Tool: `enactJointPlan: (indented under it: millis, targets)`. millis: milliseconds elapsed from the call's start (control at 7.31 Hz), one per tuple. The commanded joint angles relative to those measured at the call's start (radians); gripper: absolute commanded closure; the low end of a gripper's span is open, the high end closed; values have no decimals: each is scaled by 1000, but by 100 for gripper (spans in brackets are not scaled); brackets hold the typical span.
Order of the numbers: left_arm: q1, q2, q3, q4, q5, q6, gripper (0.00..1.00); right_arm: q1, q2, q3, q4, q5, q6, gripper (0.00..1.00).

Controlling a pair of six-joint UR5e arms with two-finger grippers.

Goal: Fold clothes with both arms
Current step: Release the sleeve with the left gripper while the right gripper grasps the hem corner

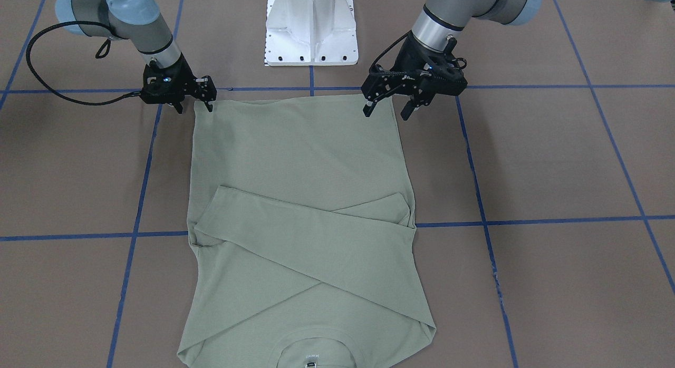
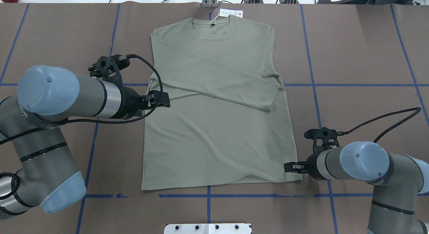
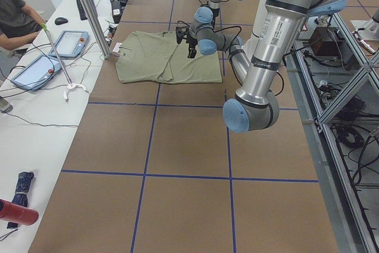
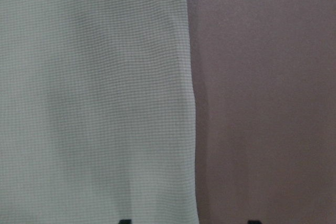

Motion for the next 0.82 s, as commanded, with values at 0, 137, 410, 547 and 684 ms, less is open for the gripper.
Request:
enactJointPlan:
  millis: [0,137,410,547,684]
  targets:
    - [-1,0,-4,0,-2,0,0,-4,7,5,-26,1,0,31]
    - [-1,0,-5,0,-2,0,0,-8,9,5,-26,1,0,33]
    - [-1,0,-5,0,-2,0,0,-13,9,4,-27,3,0,36]
    - [0,0,-5,0,-2,0,0,-14,10,4,-30,6,0,47]
    - [0,0,-5,0,-2,0,0,-17,10,4,-30,7,0,54]
